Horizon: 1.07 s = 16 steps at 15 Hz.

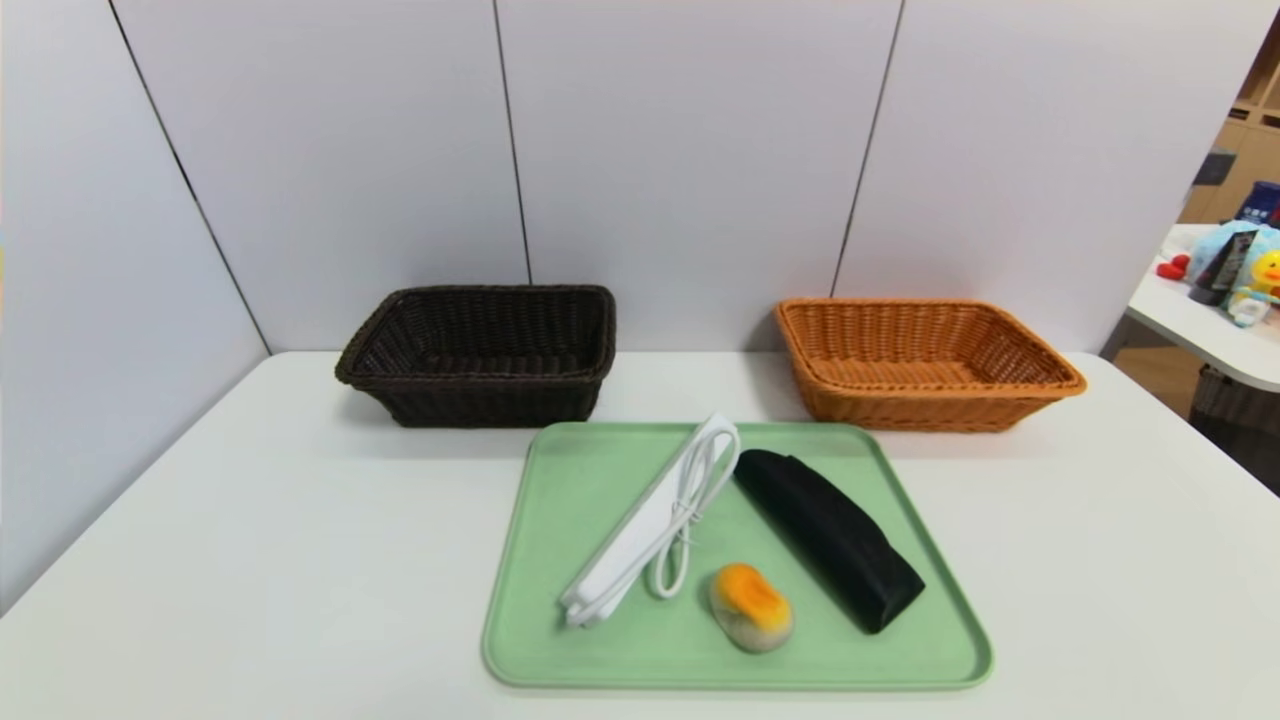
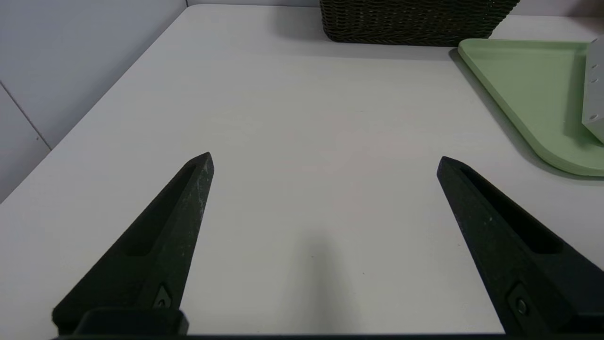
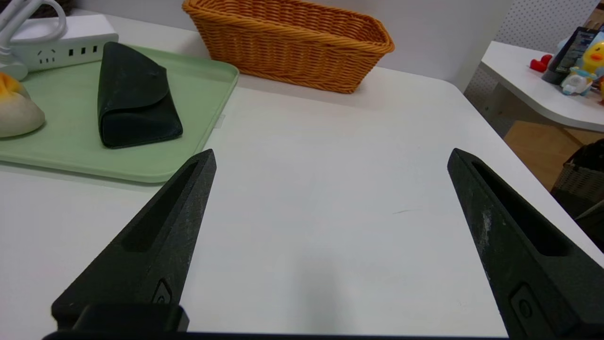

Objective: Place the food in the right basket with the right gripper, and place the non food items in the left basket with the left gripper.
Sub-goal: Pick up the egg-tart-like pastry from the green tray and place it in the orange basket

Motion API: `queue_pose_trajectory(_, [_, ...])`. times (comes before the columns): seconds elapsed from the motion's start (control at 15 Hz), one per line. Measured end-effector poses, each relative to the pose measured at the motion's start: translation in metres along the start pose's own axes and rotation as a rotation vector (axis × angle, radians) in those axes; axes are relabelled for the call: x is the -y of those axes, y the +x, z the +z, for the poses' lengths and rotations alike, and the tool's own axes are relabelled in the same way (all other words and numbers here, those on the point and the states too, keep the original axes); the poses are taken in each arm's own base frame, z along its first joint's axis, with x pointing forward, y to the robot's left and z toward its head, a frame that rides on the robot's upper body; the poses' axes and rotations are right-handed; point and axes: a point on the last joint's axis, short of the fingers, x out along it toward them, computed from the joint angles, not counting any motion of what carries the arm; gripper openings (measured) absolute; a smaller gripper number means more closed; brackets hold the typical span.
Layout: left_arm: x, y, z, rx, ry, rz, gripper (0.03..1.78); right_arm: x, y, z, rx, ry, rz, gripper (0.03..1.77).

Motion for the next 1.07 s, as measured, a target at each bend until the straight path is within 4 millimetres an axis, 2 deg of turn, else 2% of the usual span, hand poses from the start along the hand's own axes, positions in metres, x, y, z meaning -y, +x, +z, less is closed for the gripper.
queue_pose_trajectory(0.67, [0.0,0.0,0.0,-0.002,0.016,-0.003,1.69,0.0,0.0,-0.001,-0.008,-0.005,-0.014,1.7])
queue_pose_trajectory(0.8, [0.0,-0.003,0.008,0.017,0.013,0.007,1.69,0.001,-0.001,0.004,0.006,-0.005,-0.026,1.7])
queue_pose_trajectory(0.93, [0.001,-0.013,0.031,0.053,0.013,0.002,1.69,0.006,-0.008,0.028,0.051,-0.001,-0.045,1.7])
queue_pose_trajectory(1.07, [0.003,-0.03,0.057,0.065,0.015,-0.027,1.69,0.013,-0.02,0.067,0.084,0.001,-0.042,1.7])
